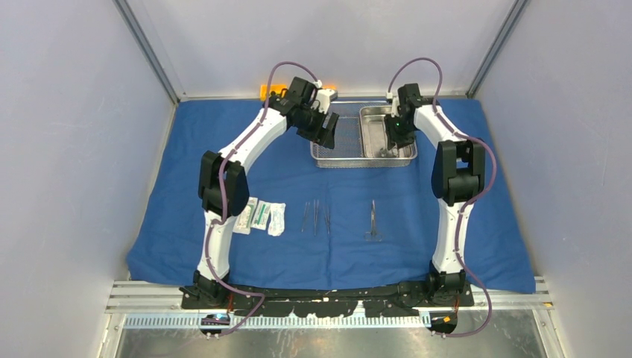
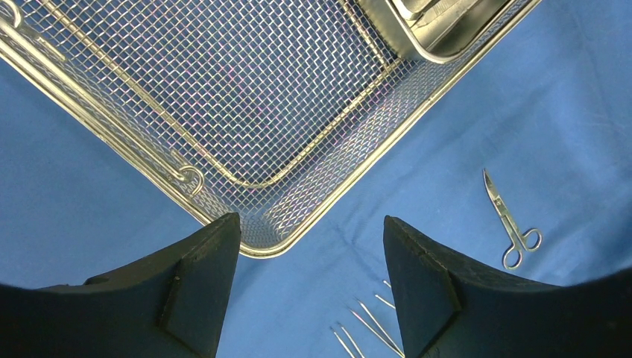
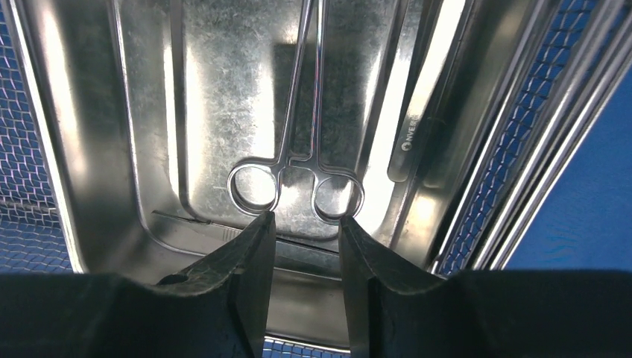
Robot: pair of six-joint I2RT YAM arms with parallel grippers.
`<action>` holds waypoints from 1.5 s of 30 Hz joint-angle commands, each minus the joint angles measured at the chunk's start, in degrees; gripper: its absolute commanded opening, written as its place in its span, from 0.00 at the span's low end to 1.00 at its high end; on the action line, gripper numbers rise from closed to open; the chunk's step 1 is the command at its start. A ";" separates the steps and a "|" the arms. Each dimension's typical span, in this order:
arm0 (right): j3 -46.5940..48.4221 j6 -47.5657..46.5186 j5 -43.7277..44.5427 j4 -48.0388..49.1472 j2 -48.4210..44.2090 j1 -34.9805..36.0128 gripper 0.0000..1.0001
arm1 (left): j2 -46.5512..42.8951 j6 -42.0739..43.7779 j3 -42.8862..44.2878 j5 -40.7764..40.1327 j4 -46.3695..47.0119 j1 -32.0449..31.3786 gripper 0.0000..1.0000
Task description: Open and lay out the surgical kit
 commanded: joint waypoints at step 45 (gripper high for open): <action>10.77 -1.91 -0.48 0.24 2.96 -0.44 0.00 | 0.16 0.55 2.00 1.79 -0.40 0.78 0.72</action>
